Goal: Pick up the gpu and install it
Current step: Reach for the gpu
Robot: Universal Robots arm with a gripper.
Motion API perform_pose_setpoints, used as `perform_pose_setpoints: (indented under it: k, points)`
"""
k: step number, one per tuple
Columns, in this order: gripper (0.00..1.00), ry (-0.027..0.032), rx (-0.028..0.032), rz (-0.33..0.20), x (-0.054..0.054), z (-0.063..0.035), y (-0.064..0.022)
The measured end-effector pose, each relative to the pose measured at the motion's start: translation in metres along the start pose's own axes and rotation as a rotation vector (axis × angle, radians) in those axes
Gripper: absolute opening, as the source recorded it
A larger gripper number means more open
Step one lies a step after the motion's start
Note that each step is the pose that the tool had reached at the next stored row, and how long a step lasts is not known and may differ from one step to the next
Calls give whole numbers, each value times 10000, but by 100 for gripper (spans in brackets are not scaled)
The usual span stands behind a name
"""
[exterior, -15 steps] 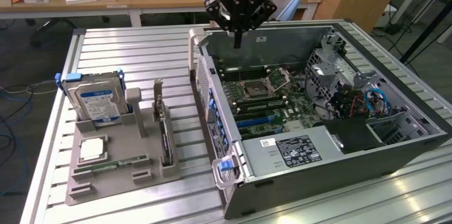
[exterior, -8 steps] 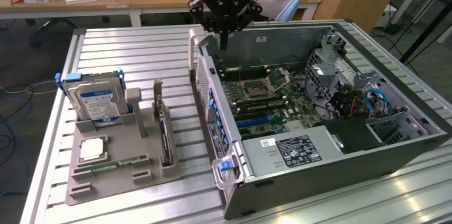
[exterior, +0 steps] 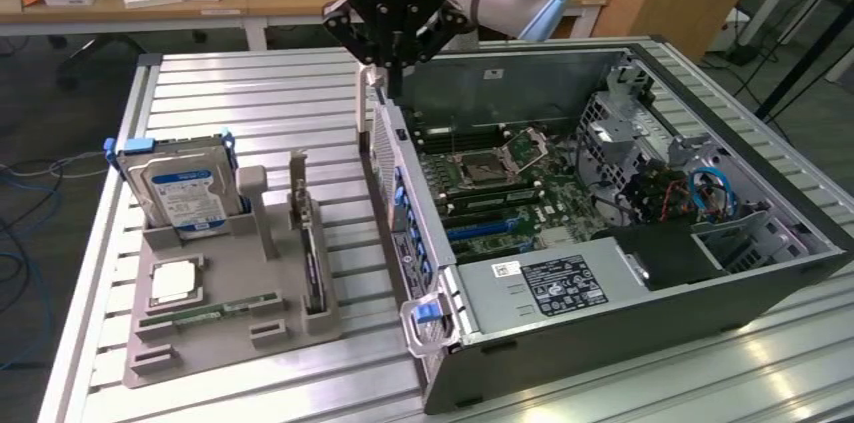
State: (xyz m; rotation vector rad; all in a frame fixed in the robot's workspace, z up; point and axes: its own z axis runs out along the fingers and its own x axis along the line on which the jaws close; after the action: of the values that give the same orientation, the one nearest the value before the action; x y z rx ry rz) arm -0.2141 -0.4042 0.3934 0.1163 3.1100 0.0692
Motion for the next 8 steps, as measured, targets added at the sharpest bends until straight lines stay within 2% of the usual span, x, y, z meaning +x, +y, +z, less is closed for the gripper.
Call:
perform_pose_setpoints:
  k: [8]
  points:
    - [11,-1,0,1,321,-4,-47]
